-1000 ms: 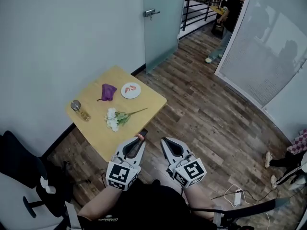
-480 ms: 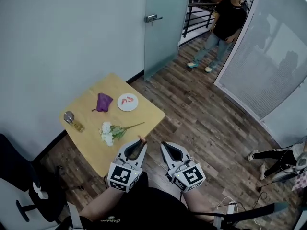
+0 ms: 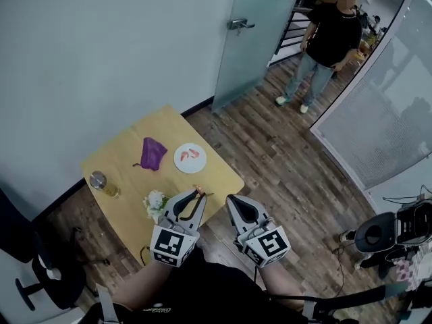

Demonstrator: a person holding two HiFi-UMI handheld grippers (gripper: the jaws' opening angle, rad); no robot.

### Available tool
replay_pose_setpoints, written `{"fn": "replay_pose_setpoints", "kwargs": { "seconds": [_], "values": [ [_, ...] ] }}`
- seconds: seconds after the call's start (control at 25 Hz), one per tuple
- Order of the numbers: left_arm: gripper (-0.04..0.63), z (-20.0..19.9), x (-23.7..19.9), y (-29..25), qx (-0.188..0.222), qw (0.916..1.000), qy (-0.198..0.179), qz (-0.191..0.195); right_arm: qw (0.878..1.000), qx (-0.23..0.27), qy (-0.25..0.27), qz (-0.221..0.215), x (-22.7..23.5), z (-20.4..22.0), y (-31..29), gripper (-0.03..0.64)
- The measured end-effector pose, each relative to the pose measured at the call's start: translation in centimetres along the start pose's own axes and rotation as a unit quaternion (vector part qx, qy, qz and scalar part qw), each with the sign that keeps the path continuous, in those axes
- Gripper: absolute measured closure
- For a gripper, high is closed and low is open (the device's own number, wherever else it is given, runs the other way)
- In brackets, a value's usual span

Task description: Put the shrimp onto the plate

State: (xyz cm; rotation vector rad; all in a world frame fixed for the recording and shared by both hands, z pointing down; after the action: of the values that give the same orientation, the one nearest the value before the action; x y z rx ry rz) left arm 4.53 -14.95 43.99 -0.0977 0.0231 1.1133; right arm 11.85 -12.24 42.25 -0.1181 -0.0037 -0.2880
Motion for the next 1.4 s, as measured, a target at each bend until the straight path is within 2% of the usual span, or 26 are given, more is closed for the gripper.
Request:
{"fn": "replay_pose_setpoints", "kwargs": {
  "seconds": [0.28, 0.48, 0.68, 1.0, 1.24, 1.4],
  "values": [
    [0.54, 0.1, -6.2, -1.9, 0.001, 0.9998, 0.011, -0.014, 0.999, -0.016, 0.015, -0.024, 0.5, -0.3, -6.9, 0.615],
    [0.54, -0.1, -7.2, -2.9, -0.012, 0.9992, 0.012, -0.035, 0.999, -0.007, 0.005, -0.052, 1.1, -1.3, -9.3, 0.614],
    [0.54, -1.9, -8.6, -4.9, -0.006, 0.9975, 0.006, -0.07, 0.996, 0.018, 0.006, -0.085, 3.0, -3.3, -11.2, 0.615],
    [0.54, -1.2, -9.0, -7.1, -0.023, 0.9962, 0.011, -0.083, 0.995, 0.016, -0.007, -0.099, 4.9, -2.9, -12.6, 0.615],
    [0.54, 0.5, -11.0, -8.2, -0.056, 0.9939, 0.019, -0.094, 0.995, 0.008, -0.012, -0.102, 5.8, -2.3, -13.8, 0.615],
    [0.54, 3.2, -12.8, -9.0, -0.1, 0.9899, 0.021, -0.099, 0.995, 0.001, -0.017, -0.103, 6.2, -1.6, -14.5, 0.615]
  ]
}}
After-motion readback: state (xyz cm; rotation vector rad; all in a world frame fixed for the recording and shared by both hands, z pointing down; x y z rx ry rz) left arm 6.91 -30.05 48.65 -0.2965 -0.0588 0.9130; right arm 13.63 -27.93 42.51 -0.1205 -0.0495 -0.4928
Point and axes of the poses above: the fingertips, and each gripper's own axes: y backward along the fingers, x to its right, z out of its underside, the point moved 1 cm from there along y, backward along the fingers, and after that the axes turned 15 degrees about z, right-handed, at the moved point
